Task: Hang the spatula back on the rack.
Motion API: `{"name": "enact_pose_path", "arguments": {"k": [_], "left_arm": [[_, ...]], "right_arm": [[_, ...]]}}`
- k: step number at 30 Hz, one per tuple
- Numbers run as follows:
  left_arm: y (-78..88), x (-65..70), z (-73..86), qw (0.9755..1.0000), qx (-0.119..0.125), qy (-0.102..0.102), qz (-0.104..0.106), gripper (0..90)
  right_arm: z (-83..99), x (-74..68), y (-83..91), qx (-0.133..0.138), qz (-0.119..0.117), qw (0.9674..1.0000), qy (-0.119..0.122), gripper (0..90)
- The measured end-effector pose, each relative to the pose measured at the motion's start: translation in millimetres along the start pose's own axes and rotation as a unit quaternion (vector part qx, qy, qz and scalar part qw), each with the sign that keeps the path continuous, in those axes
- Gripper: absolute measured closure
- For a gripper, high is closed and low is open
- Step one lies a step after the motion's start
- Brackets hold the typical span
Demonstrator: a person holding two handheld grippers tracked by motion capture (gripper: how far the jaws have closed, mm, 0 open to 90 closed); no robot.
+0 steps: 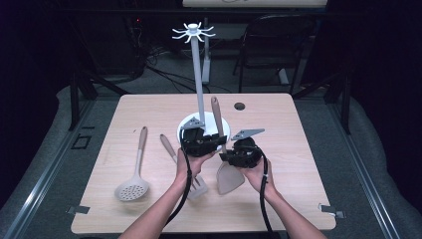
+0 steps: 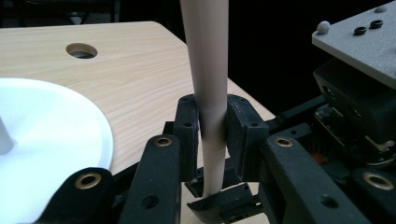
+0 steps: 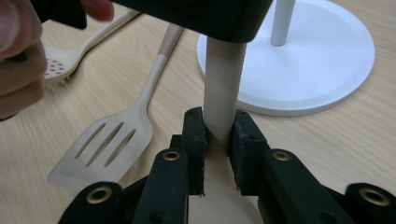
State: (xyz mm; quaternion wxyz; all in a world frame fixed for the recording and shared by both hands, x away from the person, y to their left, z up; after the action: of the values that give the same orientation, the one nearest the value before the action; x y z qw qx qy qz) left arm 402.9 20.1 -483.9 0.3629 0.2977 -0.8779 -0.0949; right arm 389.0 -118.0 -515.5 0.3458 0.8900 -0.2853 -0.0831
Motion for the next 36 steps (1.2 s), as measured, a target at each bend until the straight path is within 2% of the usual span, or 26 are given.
{"name": "enact_pose_path", "arguments": {"k": [5, 7, 9, 12, 13, 14, 16, 18, 22, 27, 31, 36], "left_arm": [[3.0, 2.2, -0.1, 0.9999, 0.004, 0.006, 0.012, 77.3], [3.7, 3.3, -0.9, 0.9998, 0.0, 0.012, 0.015, 77.7], [6.1, 4.1, -1.9, 0.9999, 0.001, 0.007, 0.014, 77.9], [12.2, 5.6, -5.3, 0.9999, 0.003, -0.002, 0.01, 77.9], [13.8, 6.2, -6.5, 0.9999, 0.004, -0.005, 0.009, 78.0], [16.3, 7.0, -8.4, 0.9999, 0.004, -0.01, 0.007, 78.0], [20.9, 8.8, -12.7, 0.9998, 0.008, -0.02, 0.005, 78.0], [24.9, 9.7, -17.3, 0.9996, 0.012, -0.026, 0.003, 78.0], [28.7, 7.4, -25.1, 0.9992, 0.013, -0.037, -0.003, 78.0], [26.7, 4.4, -32.0, 0.9986, 0.007, -0.05, -0.014, 78.0], [24.7, 4.3, -40.7, 0.9974, 0.003, -0.069, -0.021, 78.0], [25.6, 4.5, -50.2, 0.9976, 0.005, -0.068, -0.014, 78.0]], "right_arm": [[-1.8, -2.1, 0.8, 0.008, 0.002, 0.9999, 0.005, 76.5], [-0.9, -2.2, 4.3, 0.017, -0.003, 0.9999, -0.002, 71.4], [0.3, -2.8, 12.4, 0.024, -0.004, 0.9996, -0.01, 66.0], [3.6, -2.2, 25.1, 0.029, 0.001, 0.9995, -0.012, 52.8], [5.7, -2.5, 29.3, 0.033, -0.004, 0.9994, -0.014, 43.5], [7.2, -2.2, 31.8, 0.034, -0.006, 0.9993, -0.01, 38.5], [12.1, -2.8, 37.6, 0.023, 0.001, 0.9997, -0.003, 24.8], [20.1, -3.3, 44.2, 0.016, 0.003, 0.9998, -0.01, 15.2], [34.1, -1.2, 47.1, -0.007, 0.012, 0.9998, -0.014, 8.5], [39.8, 4.6, 41.7, -0.032, 0.01, 0.9994, -0.011, 2.3], [43.3, 8.4, 43.0, -0.033, 0.009, 0.9993, -0.018, 1.1], [47.1, 14.4, 44.8, -0.039, 0.01, 0.9987, -0.031, 0.4]]}}
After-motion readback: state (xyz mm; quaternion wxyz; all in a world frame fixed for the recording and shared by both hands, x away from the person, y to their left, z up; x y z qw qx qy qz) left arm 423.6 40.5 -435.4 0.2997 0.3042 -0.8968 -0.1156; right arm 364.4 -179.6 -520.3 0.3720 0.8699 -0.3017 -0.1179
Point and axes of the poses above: each handheld gripper's, and its own axes: y roughly backward along the jaws, z roughly out of its underside, x roughly to its right, the point moved 4 cm from there along -y, roughly forward along the jaws, and after that the axes turned 15 degrees about y, right-handed, at the moved point
